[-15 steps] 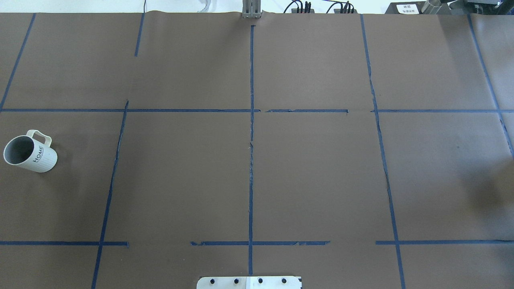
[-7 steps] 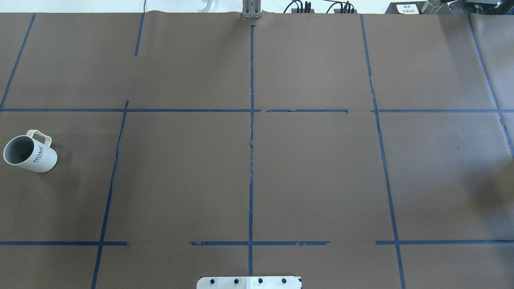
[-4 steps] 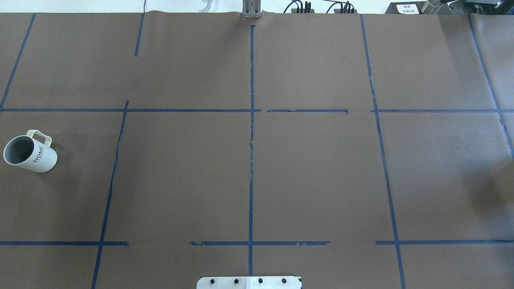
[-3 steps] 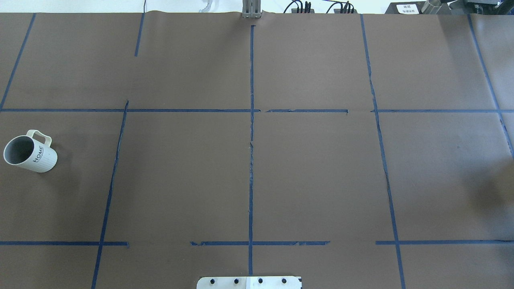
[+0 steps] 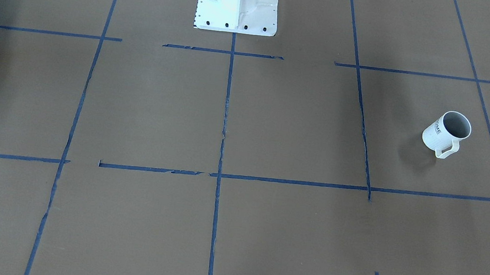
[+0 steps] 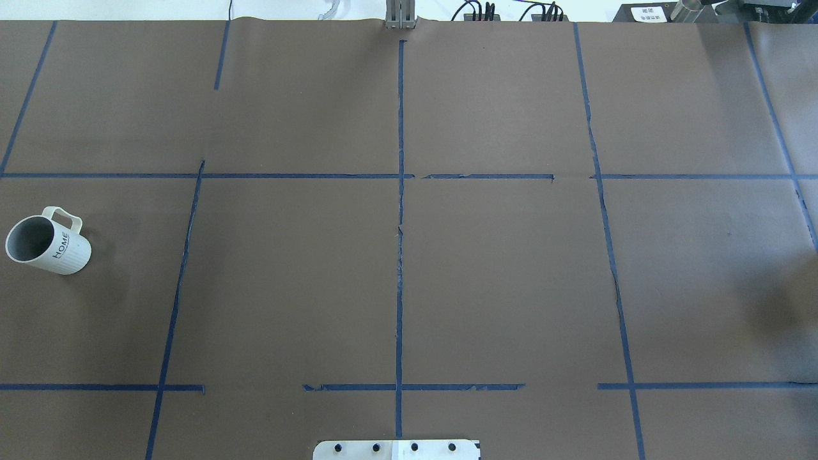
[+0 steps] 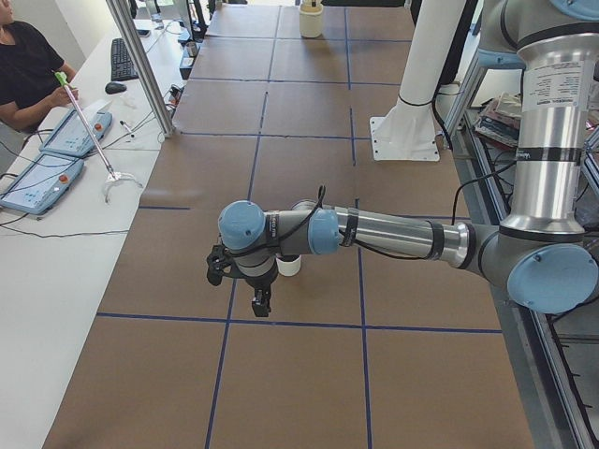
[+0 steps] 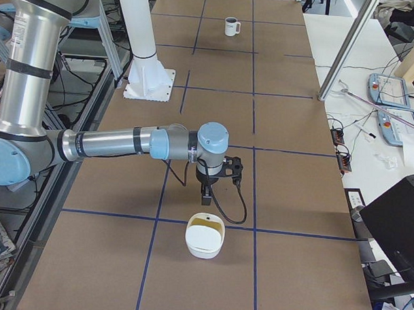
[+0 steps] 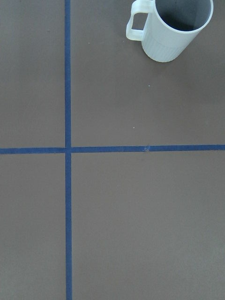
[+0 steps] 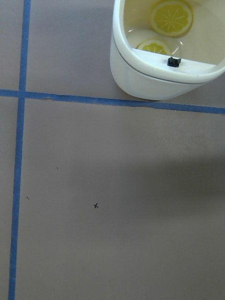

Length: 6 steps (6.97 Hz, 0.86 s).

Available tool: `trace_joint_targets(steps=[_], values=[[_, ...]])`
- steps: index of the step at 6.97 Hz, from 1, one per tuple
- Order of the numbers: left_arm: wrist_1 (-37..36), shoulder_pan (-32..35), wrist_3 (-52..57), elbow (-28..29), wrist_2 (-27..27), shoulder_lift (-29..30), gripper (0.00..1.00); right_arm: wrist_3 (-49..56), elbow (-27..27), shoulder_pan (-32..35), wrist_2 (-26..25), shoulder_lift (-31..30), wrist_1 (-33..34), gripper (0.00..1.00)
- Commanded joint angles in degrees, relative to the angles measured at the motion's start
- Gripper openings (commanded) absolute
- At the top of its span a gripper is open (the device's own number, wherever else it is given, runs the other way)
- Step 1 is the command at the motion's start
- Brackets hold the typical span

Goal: Left arm hands cup to right arm to dump lemon

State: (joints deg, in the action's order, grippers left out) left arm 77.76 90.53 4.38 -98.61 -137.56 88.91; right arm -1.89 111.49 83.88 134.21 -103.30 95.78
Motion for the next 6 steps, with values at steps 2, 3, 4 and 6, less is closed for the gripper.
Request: trace_joint_targets(steps=[2,3,4,6], values=[[-0.07,0.00,0.02,-0.70,0.28,-0.49,1.00,-0.05,-1.44,-0.04,-0.27,0.11,0.02,1.00],[-0.07,0.09,0.10,-0.97,0.37,-0.49,1.00,0.13,-2.75,-0.12,-0.01,0.12,-0.15,1.00],[-0.07,0.00,0.10,-1.32,0.37,-0.66,1.00,-0.05,-2.85,-0.04,0.17,0.12,-2.59,1.00],[0.37,-0.09,0.19,-0.45,0.37,-0.66,1.00,-0.31,-2.85,-0.04,0.35,-0.24,-6.04,1.00]])
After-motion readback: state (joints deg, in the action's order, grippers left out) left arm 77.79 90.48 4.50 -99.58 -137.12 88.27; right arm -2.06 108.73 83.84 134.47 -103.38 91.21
